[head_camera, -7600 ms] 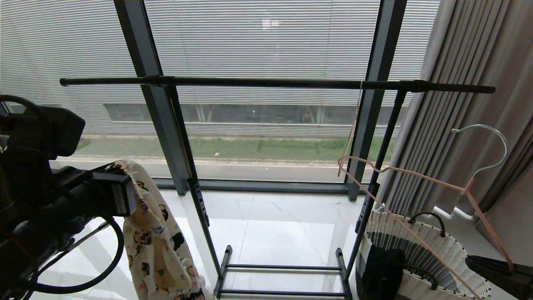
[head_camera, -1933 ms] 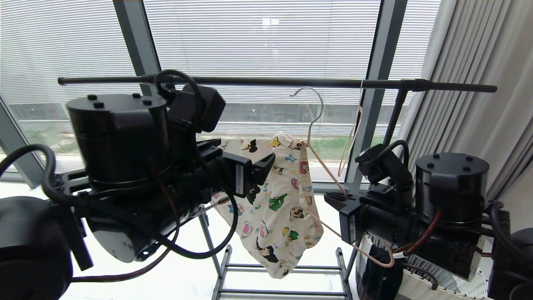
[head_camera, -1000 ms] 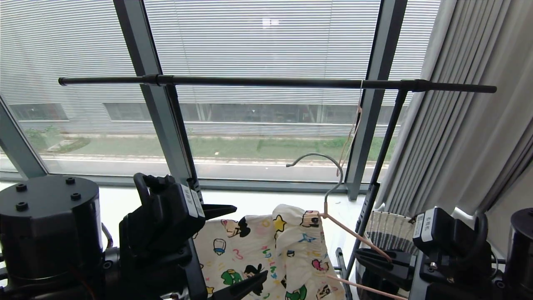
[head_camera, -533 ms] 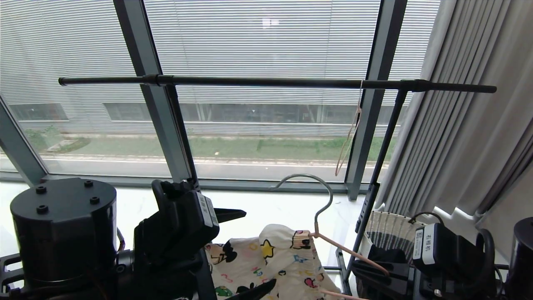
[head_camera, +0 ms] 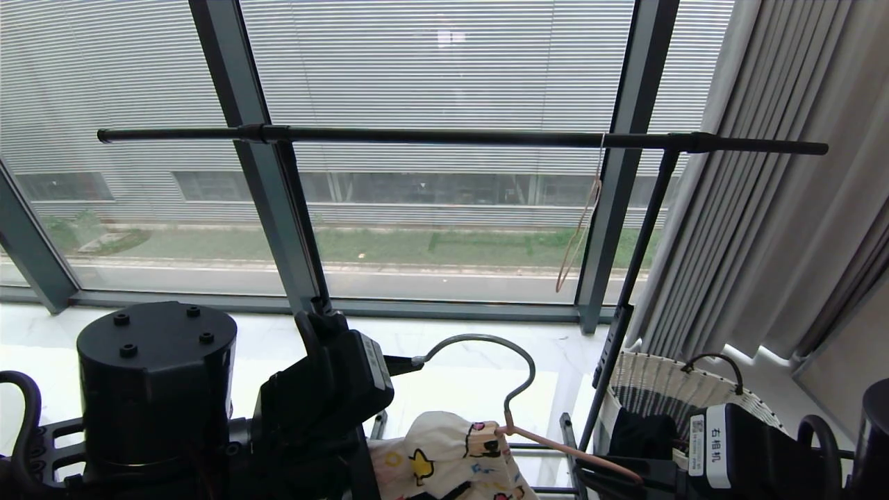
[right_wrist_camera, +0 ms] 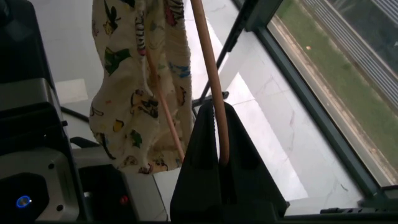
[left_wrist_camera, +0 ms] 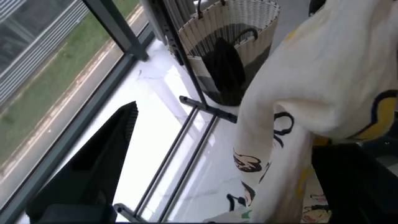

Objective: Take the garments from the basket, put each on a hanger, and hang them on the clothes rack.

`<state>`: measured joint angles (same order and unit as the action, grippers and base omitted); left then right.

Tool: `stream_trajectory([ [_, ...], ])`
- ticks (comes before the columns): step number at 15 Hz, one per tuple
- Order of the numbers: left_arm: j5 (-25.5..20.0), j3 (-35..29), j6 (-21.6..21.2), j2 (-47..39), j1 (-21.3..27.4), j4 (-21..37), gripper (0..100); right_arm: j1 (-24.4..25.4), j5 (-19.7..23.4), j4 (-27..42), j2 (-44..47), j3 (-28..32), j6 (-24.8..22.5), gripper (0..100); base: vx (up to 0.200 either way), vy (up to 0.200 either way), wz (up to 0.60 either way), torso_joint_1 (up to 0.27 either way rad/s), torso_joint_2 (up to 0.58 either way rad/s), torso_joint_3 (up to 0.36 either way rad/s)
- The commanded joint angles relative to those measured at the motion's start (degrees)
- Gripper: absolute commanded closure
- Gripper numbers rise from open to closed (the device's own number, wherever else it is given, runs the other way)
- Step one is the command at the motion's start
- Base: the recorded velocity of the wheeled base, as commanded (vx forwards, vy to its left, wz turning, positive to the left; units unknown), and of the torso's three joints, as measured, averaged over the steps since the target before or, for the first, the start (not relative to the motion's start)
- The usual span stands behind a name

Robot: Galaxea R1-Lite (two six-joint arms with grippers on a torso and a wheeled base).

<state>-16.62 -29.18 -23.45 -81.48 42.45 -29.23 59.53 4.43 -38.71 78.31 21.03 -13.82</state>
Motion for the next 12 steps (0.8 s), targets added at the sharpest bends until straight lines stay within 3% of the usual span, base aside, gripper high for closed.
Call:
stream_trajectory([
  [1, 0.0, 0.0, -0.01, -0.34, 0.09, -0.03, 100, 0.59, 0.06, -0.05, 0.09, 0.06, -0.06, 100, 0.0, 0.0, 0.0, 0.0, 0.0, 0.0],
  [7, -0.08, 0.09, 0.08, -0.26, 0.53, -0.03, 100, 1.73, -0.29, -0.05, 0.17, 0.06, -0.15, 100, 0.0, 0.0, 0.0, 0.0, 0.0, 0.0],
  [8, -0.08, 0.09, 0.08, -0.26, 0.53, -0.03, 100, 1.73, -0.29, -0.05, 0.17, 0.06, -0.15, 0, 0.0, 0.0, 0.0, 0.0, 0.0, 0.0],
  [12, -0.7, 0.44, 0.34, -0.7, 0.53, -0.03, 100, 1.65, -0.65, -0.05, 0.09, -0.02, -0.5, 0, 0.0, 0.0, 0.0, 0.0, 0.0, 0.0],
])
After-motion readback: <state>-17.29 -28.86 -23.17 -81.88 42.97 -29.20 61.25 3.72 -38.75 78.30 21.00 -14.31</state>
